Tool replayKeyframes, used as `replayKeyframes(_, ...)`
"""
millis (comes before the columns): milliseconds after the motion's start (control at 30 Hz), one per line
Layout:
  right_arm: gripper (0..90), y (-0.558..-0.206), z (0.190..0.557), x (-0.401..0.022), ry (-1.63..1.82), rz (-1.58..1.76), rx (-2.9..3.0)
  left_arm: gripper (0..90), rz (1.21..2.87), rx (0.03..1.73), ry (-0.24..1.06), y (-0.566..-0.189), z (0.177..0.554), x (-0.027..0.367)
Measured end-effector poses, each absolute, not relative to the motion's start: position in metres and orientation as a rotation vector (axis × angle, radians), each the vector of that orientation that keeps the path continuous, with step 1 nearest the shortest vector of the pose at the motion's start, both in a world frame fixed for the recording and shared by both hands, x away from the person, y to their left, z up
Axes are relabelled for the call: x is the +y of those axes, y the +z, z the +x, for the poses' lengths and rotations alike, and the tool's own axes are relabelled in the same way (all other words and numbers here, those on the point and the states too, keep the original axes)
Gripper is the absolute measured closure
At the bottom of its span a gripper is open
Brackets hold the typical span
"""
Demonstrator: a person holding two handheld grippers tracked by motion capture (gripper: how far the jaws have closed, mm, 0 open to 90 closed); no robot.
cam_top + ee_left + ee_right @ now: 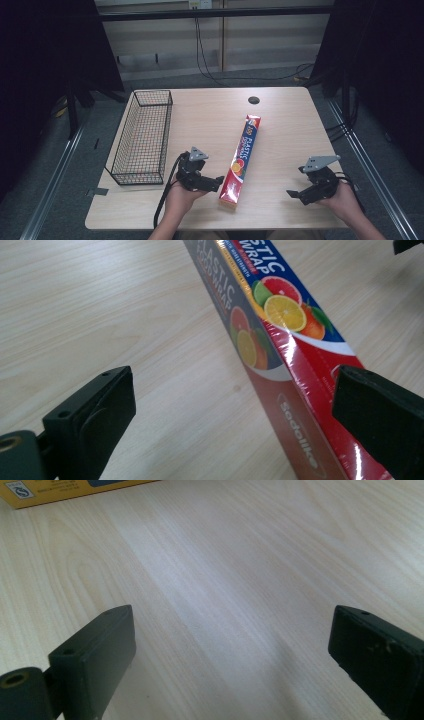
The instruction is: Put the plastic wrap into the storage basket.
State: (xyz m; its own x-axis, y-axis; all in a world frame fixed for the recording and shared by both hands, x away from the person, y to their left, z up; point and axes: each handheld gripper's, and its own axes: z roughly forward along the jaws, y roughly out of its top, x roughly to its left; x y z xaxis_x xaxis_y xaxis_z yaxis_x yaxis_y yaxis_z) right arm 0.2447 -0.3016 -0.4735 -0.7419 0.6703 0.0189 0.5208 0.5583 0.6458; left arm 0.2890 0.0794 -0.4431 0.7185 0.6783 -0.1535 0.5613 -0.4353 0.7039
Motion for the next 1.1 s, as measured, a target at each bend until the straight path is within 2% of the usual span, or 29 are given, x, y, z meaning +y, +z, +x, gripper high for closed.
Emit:
replayKeyframes(367, 6.7, -0.468, 0.242, -0.308, 0.985, 1.034, 2.524, 3.9, 2.125, 0.968, 0.140, -0.435, 0.297, 0.066)
replayKeyframes(1100, 8.0, -0.466, 0.241, -0.311, 0.970, 1.046, 2.517, 5.1, 2.126, 0.985, 0.115, -0.419, 0.316, 0.028)
